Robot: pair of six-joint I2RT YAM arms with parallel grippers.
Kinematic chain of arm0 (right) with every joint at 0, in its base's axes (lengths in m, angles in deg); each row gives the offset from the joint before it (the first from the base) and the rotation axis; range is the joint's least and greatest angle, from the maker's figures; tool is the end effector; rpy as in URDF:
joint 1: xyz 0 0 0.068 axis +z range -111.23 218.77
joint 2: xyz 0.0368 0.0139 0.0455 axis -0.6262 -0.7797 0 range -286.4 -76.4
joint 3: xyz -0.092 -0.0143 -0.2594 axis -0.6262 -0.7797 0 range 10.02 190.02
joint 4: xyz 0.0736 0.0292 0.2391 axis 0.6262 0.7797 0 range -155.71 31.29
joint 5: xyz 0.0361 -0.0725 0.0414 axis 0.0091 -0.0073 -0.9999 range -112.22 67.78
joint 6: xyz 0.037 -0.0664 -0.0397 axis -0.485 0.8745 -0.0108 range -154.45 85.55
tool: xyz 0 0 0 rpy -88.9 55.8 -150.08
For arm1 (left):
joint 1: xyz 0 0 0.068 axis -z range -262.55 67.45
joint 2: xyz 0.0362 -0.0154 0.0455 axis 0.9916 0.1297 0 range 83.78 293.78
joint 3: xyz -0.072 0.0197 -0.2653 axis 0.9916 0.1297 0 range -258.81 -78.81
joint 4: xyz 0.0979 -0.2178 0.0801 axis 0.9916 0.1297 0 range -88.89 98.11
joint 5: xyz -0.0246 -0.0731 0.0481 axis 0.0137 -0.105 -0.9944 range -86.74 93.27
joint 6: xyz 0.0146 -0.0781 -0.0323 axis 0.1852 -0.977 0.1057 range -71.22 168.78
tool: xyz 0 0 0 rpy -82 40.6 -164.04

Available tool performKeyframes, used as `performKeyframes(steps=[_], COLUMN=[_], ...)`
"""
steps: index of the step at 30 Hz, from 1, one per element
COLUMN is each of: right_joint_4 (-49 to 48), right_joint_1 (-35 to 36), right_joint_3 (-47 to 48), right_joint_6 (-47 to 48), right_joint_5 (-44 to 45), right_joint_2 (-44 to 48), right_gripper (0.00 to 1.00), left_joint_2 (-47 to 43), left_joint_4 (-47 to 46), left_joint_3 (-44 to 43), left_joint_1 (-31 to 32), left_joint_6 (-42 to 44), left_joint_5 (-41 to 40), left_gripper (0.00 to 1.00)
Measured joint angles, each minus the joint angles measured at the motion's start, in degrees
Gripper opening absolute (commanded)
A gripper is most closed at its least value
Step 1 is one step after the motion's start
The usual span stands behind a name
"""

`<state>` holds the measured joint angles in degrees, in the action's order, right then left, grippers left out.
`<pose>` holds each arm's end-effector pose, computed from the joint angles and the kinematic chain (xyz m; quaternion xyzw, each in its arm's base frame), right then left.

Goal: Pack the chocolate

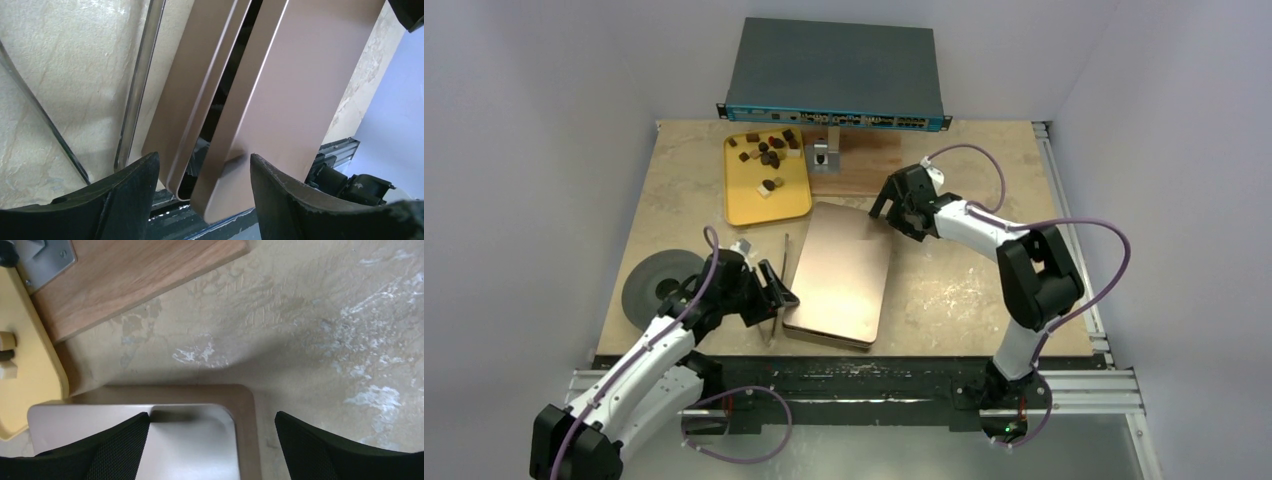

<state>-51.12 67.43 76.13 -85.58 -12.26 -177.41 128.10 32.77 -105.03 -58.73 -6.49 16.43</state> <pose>0.3522 0.1777 0.1775 0.2116 0.9109 0.1587 0.3168 0.1450 -0.0828 0.1713 -0.2148 0.9086 -0.3005 0.1950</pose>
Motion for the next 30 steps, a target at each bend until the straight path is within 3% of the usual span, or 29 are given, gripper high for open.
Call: performKeyframes(steps=[11,30], right_joint_4=[-2.7,-2.4], right_joint_1=[-0.3,2.7], right_joint_3=[2.9,0.8], right_joint_6=[-3.0,-4.0], right_joint_5=[0.1,1.3], right_joint_2=[-4.5,-1.0], right_gripper=[0.87,0.87], left_joint_2=[-0.1,-0.4], left_joint_4=[-3.1,-2.4], left_joint_3=[1.7,3.4], left_joint_1=[0.3,0.3], left_joint_6=[-1.8,-2.7], left_joint_5=[2.6,2.9], left_gripper=[0.6,0.5])
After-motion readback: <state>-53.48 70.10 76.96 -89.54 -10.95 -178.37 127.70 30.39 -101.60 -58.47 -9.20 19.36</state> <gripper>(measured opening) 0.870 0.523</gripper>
